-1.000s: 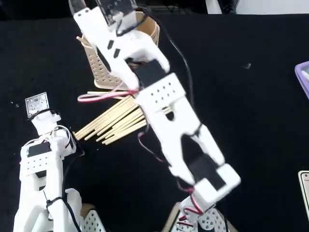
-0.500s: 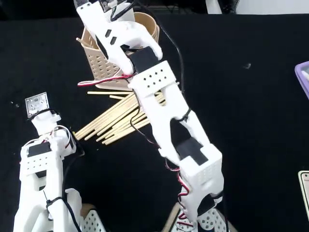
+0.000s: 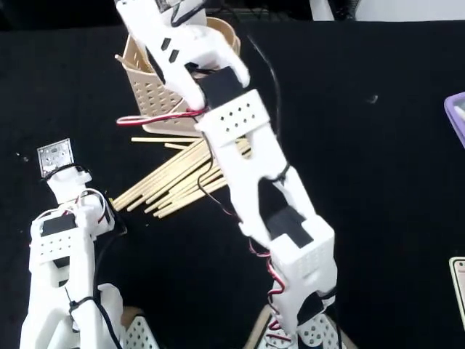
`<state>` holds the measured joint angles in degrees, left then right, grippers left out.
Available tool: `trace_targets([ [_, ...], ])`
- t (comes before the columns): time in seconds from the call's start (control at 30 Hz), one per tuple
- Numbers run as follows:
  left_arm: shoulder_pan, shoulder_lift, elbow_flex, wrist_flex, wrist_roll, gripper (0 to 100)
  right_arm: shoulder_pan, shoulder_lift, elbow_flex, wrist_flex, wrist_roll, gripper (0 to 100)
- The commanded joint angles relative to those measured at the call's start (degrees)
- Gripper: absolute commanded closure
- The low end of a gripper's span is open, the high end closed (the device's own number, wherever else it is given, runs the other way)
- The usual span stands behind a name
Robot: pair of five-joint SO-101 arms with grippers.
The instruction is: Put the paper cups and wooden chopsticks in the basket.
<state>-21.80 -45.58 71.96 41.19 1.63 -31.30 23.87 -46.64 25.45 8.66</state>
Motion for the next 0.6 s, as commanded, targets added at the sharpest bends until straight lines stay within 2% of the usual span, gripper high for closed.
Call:
trace_targets([
  [0.0,-0.2,-1.4,-0.7,-0.7,0.4,83,1.3,-0.2,-2.9,0.7,-0.4,98.7],
  [0.23,-0.4,-1.4,-0.6,-0.7,0.3,83,1.3,-0.2,1.9,0.9,-0.4,98.7],
  [0.43,-0.3,-1.4,-0.4,-0.7,0.2,83,1.4,1.6,3.6,-3.5,-0.4,98.4],
  [0.57,-0.4,-1.4,-0.4,-0.7,0.2,83,1.1,2.8,3.7,-0.5,-0.4,98.2],
])
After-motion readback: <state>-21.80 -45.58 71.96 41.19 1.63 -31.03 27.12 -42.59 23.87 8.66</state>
